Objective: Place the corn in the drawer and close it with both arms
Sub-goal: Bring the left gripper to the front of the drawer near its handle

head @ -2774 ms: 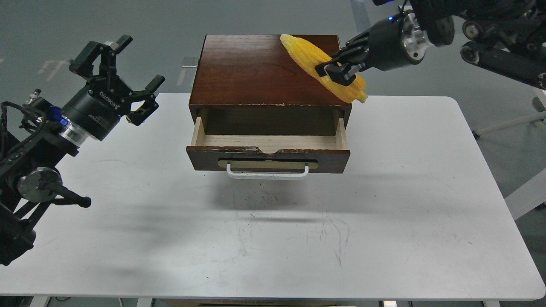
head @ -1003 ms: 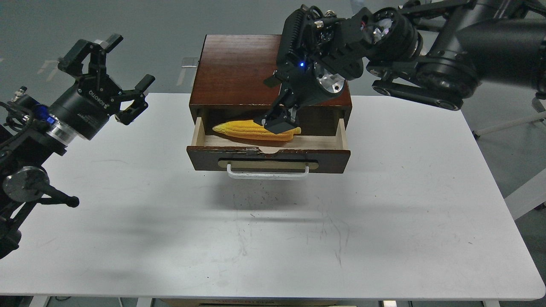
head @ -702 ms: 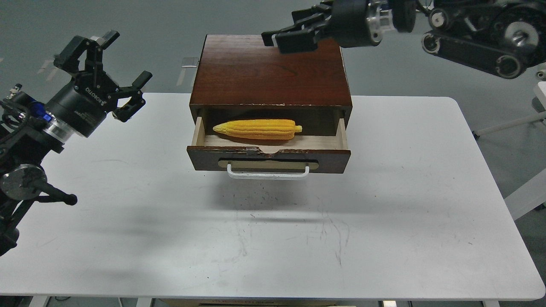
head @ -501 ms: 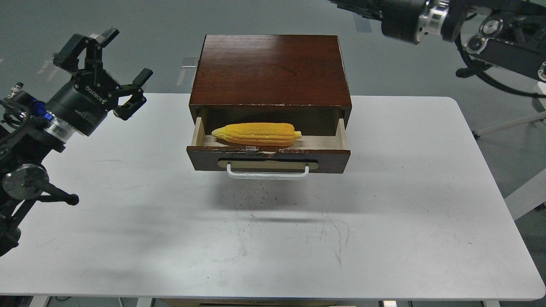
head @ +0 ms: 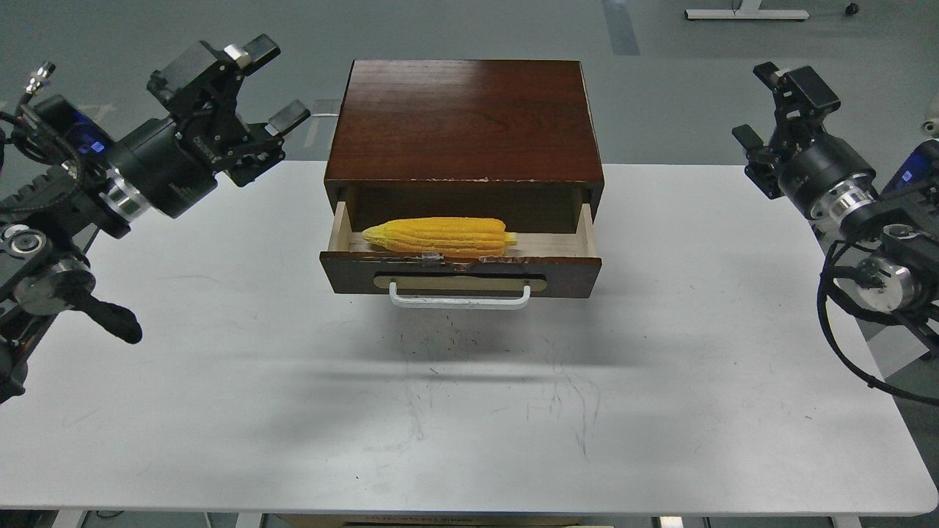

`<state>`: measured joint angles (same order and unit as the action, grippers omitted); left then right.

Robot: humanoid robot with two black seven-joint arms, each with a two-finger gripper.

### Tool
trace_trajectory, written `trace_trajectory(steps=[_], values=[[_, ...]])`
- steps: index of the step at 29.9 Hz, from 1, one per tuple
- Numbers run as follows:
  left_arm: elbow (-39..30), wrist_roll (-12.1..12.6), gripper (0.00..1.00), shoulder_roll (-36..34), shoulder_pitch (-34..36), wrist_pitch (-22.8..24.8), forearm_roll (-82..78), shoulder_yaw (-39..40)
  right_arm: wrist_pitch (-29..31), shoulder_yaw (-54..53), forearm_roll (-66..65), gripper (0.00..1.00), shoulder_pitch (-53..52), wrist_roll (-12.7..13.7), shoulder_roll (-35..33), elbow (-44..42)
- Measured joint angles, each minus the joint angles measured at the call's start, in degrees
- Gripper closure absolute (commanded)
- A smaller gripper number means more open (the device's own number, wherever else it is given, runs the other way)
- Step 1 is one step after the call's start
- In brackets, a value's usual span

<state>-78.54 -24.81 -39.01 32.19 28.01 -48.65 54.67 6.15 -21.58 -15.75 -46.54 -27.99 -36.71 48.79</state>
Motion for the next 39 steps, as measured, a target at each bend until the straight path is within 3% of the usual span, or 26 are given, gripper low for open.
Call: trace_trajectory(steps=[4,10,16,23,29,39], values=[[-4.86,0.04,0.65,2.67,2.02,0.0,-7.24,-0.2,0.27,-0.14,3.51,0.01,1.13,0.0,0.6,-2.84],[-8.29,0.44,1.0,7.61,2.78,-0.01,-24.27,-3.58,0.64,-0.07,9.46,0.01,1.99,0.0,0.68,-3.85],[-9.54,0.32,1.0,12.12,3.3,-0.01,-41.51,-10.71,0.78,0.09,9.95,0.01,3.74,0.0,0.76,-3.81],[-11.79,1.1,1.0,12.69,3.24,-0.01,-50.58,-18.41,0.83,0.36,9.96,0.01,4.5,-0.01,0.77,-3.85],[-9.2,4.87,1.0,13.42,0.37,-0.01,-48.8,-19.2,0.87,0.78,9.96,0.01,4.61,-0.01,1.16,-3.82],[-5.5,5.39,1.0,10.32,-4.59,-0.01,-39.95,-18.89,0.89,1.08,9.96,0.01,4.82,-0.01,1.81,-3.79]])
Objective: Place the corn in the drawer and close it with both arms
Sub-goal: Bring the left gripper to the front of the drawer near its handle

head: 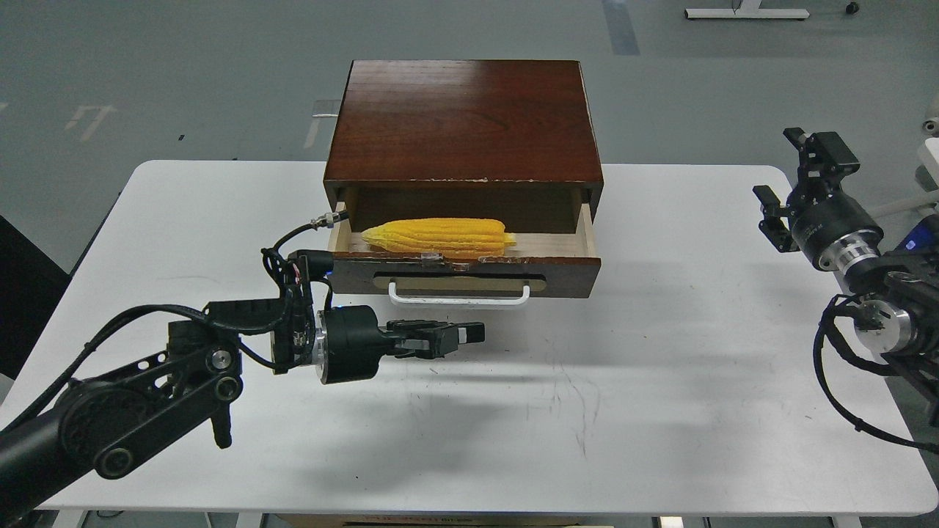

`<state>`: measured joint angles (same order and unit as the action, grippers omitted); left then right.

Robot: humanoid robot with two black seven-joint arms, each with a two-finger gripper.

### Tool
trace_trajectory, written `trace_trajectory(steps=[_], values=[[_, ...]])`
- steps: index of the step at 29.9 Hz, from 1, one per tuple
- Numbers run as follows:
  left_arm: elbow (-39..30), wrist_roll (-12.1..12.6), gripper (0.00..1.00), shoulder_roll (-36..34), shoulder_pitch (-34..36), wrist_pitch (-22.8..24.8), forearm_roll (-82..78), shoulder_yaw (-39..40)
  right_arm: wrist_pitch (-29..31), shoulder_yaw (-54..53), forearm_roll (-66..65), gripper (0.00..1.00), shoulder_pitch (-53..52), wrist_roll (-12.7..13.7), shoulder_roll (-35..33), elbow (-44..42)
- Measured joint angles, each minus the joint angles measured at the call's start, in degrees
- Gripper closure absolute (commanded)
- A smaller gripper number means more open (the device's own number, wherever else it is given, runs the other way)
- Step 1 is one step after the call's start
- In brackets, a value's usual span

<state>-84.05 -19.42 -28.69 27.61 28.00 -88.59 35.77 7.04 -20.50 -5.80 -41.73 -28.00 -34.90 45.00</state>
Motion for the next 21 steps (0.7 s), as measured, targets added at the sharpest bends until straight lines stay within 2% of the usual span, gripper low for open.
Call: trace_trajectory(steps=[7,21], values=[[0.28,0.46,1.0,-1.66,-0.86,0.0,7.42,0.32,0.0,0.02,0.0,0.01,0.66,0.0,0.01,0.0],[3.34,1.05,1.0,-1.56,-0.83,0.0,8.44,0.87,0.0,0.01,0.0,0.01,0.88,0.0,0.12,0.09]])
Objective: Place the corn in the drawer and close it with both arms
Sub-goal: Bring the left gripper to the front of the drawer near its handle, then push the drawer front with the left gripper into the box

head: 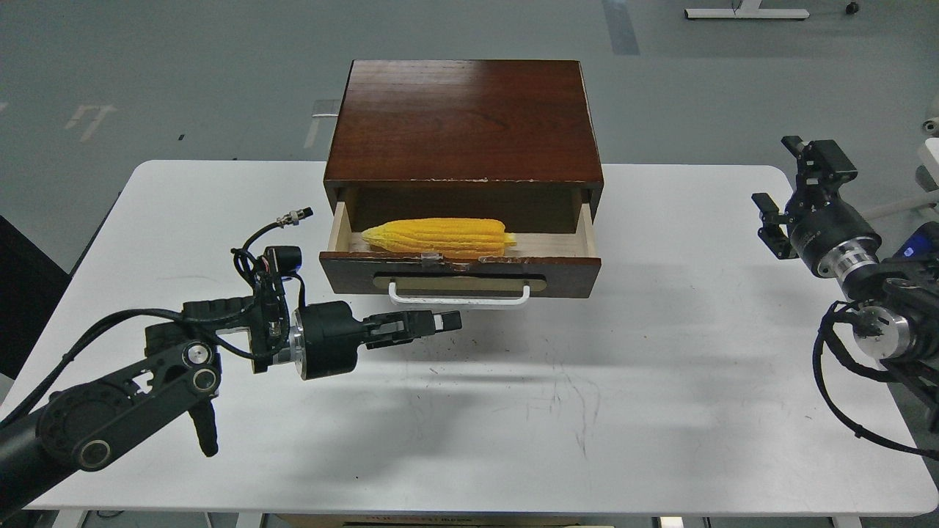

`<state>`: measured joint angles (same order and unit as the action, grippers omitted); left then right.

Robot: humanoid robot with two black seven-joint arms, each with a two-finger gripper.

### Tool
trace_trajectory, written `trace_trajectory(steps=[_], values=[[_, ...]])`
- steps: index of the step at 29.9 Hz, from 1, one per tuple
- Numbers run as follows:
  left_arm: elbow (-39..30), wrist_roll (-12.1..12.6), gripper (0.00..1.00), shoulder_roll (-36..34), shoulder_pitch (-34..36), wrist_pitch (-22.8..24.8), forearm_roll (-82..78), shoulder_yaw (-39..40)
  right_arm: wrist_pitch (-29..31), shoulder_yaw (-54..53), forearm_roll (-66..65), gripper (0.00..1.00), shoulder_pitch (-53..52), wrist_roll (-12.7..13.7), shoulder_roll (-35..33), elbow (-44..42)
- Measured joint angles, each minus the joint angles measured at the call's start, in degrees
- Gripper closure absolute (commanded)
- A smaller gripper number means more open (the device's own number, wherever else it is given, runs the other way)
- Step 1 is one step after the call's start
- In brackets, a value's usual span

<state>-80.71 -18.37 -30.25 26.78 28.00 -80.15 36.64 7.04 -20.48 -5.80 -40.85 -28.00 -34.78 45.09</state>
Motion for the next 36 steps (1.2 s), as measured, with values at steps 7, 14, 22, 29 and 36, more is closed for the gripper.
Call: trace_trajectory(steps=[7,14,22,29,36], values=[[0.98,0.08,1.0,0.22,0.27,0.0,1.54,0.08,-0.01,0.0,0.0,0.01,0.5,0.0,0.09,0.0],[3.79,0.3,1.0,0.85,0.77,0.02,2.52,0.63,-0.02,0.0,0.0,0.01,1.2,0.0,0.33,0.12],[7.08,0.5,1.0,2.1,1.73,0.02,3.32,2.69,-0.01,0.0,0.0,0.01,1.48,0.0,0.85,0.23],[9.8,0.57,1.0,4.16,2.99,-0.05,3.42,2.9,-0.09,0.0,0.0,0.01,2.02,0.0,0.95,0.5],[11.83,2.12,1.0,4.8,4.01,-0.04,4.81,2.75,-0.1,0.0,0.0,0.01,2.36,0.0,0.95,0.53]])
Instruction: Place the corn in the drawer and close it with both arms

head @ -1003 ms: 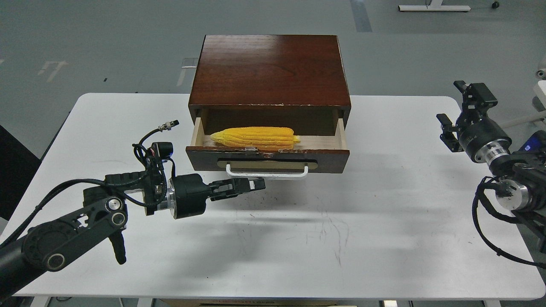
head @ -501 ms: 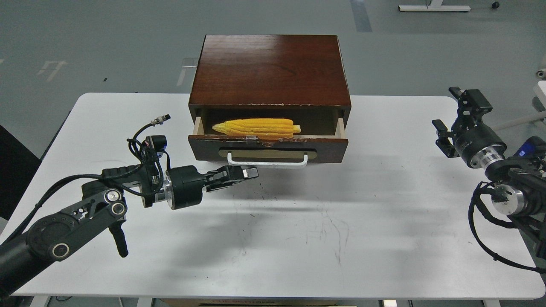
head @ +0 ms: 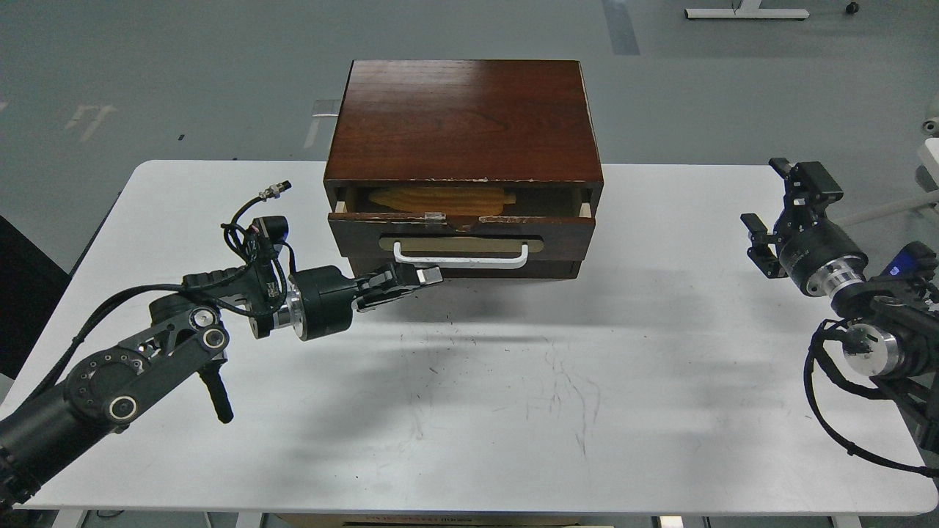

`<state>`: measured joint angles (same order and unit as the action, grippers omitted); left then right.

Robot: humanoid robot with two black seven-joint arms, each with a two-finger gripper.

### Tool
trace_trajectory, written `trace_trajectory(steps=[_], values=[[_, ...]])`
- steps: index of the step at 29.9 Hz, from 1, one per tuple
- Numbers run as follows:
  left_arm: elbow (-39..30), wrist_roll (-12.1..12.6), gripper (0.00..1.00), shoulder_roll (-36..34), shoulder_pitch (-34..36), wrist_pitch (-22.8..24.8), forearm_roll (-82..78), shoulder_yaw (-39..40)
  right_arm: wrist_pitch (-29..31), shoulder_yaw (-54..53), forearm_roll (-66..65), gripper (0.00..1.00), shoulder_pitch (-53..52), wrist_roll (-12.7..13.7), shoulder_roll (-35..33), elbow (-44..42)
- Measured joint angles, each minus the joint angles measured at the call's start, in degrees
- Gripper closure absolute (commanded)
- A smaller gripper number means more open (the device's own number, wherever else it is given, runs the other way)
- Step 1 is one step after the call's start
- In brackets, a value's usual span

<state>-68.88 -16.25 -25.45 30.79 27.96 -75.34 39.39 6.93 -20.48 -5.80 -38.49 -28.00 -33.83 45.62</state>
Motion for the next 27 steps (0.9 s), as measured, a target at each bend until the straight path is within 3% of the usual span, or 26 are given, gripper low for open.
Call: trace_trajectory(steps=[5,27], values=[[1.51,1.98,1.0,0.89,0.78,-1.07,3.36,-0.14,0.0,0.0,0.0,0.01,0.41,0.0,0.0,0.0],[7.72,2.56,1.0,1.8,5.91,-0.7,7.74,-1.02,0.09,0.0,0.0,0.01,1.19,0.0,-0.07,0.07]])
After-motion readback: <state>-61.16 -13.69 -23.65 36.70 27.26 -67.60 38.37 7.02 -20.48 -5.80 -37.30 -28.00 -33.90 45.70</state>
